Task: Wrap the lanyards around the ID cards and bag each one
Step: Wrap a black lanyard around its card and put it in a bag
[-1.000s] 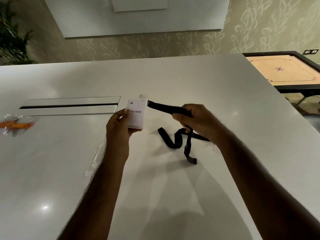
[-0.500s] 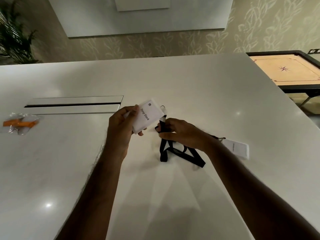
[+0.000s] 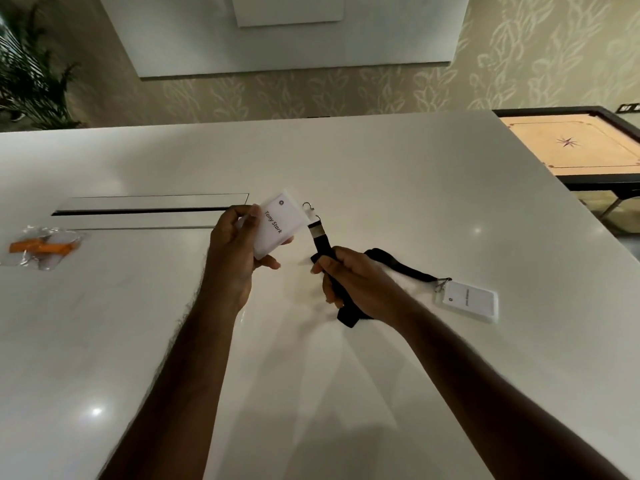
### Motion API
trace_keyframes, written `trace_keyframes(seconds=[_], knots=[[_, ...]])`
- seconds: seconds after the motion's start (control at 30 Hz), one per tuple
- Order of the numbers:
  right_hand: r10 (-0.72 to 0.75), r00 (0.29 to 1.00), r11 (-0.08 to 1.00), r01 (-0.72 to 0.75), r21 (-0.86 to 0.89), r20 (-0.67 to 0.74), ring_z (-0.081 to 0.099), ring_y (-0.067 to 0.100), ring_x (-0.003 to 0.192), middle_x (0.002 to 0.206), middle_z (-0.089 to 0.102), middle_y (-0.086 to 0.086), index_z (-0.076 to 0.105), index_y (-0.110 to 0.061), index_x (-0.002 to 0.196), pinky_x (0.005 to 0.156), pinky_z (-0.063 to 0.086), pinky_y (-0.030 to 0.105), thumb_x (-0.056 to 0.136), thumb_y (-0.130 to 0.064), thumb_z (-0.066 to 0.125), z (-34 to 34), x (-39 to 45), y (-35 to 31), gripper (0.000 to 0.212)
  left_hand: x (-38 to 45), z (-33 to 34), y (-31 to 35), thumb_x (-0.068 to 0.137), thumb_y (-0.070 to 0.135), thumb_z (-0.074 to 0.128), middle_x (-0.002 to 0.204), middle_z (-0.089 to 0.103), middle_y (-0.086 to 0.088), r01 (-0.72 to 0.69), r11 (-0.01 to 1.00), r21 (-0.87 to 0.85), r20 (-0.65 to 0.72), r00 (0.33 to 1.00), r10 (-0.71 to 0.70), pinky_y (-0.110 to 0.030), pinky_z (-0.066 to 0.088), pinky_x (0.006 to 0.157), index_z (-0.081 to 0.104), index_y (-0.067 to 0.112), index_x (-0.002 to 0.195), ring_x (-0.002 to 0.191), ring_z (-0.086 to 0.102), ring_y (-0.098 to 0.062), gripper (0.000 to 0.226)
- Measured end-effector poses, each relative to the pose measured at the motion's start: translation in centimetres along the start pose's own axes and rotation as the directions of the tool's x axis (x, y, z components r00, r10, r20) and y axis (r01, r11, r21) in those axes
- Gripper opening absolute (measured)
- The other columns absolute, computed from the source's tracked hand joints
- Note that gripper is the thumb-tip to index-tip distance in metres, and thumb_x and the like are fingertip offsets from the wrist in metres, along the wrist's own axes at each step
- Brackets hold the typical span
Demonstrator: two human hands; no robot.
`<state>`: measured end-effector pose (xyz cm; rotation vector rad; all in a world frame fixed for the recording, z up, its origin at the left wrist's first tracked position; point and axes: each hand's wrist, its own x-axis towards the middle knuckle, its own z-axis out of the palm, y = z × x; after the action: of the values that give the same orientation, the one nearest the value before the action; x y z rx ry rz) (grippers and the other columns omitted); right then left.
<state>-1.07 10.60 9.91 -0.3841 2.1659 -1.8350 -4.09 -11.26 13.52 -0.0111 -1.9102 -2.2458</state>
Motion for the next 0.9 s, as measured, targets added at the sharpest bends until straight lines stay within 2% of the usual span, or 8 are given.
trace_keyframes(seconds=[0.07, 0.17, 0.4, 0.53, 0.6, 0.7, 0.8, 0.9], knots=[[0.004, 1.0, 0.997, -0.005, -0.072, -0.009, 0.054, 0.011, 0.055, 0.063, 0.064, -0.003, 0.065, -0.019, 0.101, 0.059, 0.047, 0.021, 0.114, -0.033, 0.042, 0.4, -0.3, -0.2, 0.029, 0.2, 0.2, -0.2, 0.103, 0.038, 0.061, 0.1, 0.072, 0.002, -0.017, 0.999, 0.05, -0.034, 0.999, 0.018, -0.029, 0.051, 0.045, 0.065, 0.026, 0.102, 0.086, 0.071, -0.02, 0.013], [0.046, 0.998, 0.979, -0.039, -0.202, 0.033, 0.059, 0.008, 0.059, 0.067, 0.069, -0.006, 0.063, -0.021, 0.101, 0.063, 0.048, 0.022, 0.114, -0.034, 0.04, 1.1, -0.6, -0.8, 0.029, 0.2, 0.7, -0.6, 0.105, 0.033, 0.058, 0.1, 0.067, -0.002, 0.04, 0.998, 0.044, -0.038, 0.999, -0.038, -0.027, 0.048, 0.048, 0.063, 0.023, 0.1, 0.084, 0.061, -0.019, 0.012], [0.101, 0.994, 0.971, -0.107, -0.216, -0.036, 0.06, 0.007, 0.061, 0.074, 0.07, -0.002, 0.063, -0.014, 0.106, 0.069, 0.05, 0.029, 0.115, -0.03, 0.038, 2.5, -0.7, -1.5, 0.03, -0.4, 1.8, -0.4, 0.104, 0.011, 0.059, 0.116, 0.064, -0.017, 0.296, 0.932, -0.208, 0.112, 0.954, -0.278, -0.029, 0.054, 0.058, 0.06, 0.01, 0.112, 0.089, 0.062, -0.024, 0.008], [0.07, 0.998, 0.969, -0.067, -0.239, 0.003, 0.061, 0.006, 0.061, 0.072, 0.07, -0.003, 0.063, -0.015, 0.102, 0.065, 0.051, 0.025, 0.114, -0.032, 0.04, 2.8, -1.1, -1.9, 0.031, -1.0, 2.0, -0.9, 0.107, 0.011, 0.054, 0.116, 0.067, -0.016, 0.18, 0.982, -0.058, 0.127, 0.977, -0.172, -0.029, 0.059, 0.063, 0.054, 0.008, 0.117, 0.082, 0.071, -0.013, 0.011], [0.017, 0.999, 0.965, -0.009, -0.261, 0.029, 0.062, 0.005, 0.06, 0.07, 0.071, -0.003, 0.065, -0.016, 0.099, 0.061, 0.05, 0.02, 0.114, -0.032, 0.042, 2.7, -1.3, -2.6, 0.032, -1.3, 2.1, -1.5, 0.108, 0.016, 0.054, 0.116, 0.067, -0.015, 0.091, 0.989, 0.114, 0.097, 0.99, -0.102, -0.031, 0.06, 0.068, 0.052, 0.007, 0.117, 0.089, 0.072, -0.015, 0.013], [-0.071, 0.996, 0.951, 0.083, -0.299, 0.051, 0.063, 0.005, 0.061, 0.072, 0.072, -0.006, 0.067, -0.02, 0.094, 0.06, 0.051, 0.019, 0.112, -0.027, 0.045, 2.2, -1.5, -4.1, 0.029, -1.6, 2.2, -2.3, 0.105, 0.027, 0.059, 0.106, 0.068, -0.008, -0.011, 0.919, 0.394, 0.1, 0.994, -0.031, -0.039, 0.057, 0.075, 0.054, 0.015, 0.112, 0.092, 0.066, -0.021, 0.014], [-0.114, 0.993, 0.959, 0.121, -0.257, 0.043, 0.062, 0.006, 0.06, 0.07, 0.072, -0.003, 0.069, -0.017, 0.093, 0.062, 0.052, 0.023, 0.112, -0.025, 0.047, 1.3, -1.5, -5.7, 0.03, -2.0, 2.5, -2.6, 0.103, 0.028, 0.063, 0.097, 0.069, -0.005, -0.024, 0.913, 0.407, 0.154, 0.987, -0.042, -0.036, 0.057, 0.071, 0.055, 0.014, 0.109, 0.085, 0.067, -0.02, 0.017], [-0.121, 0.993, 0.987, 0.12, -0.107, 0.002, 0.06, 0.01, 0.056, 0.068, 0.071, 0.004, 0.072, -0.009, 0.094, 0.057, 0.05, 0.021, 0.112, -0.024, 0.051, 0.2, -1.4, -6.9, 0.031, -2.3, 2.8, -2.9, 0.103, 0.018, 0.061, 0.092, 0.069, -0.005, -0.033, 0.934, 0.357, 0.2, 0.979, -0.042, -0.025, 0.058, 0.063, 0.055, 0.007, 0.105, 0.078, 0.07, -0.015, 0.013]])
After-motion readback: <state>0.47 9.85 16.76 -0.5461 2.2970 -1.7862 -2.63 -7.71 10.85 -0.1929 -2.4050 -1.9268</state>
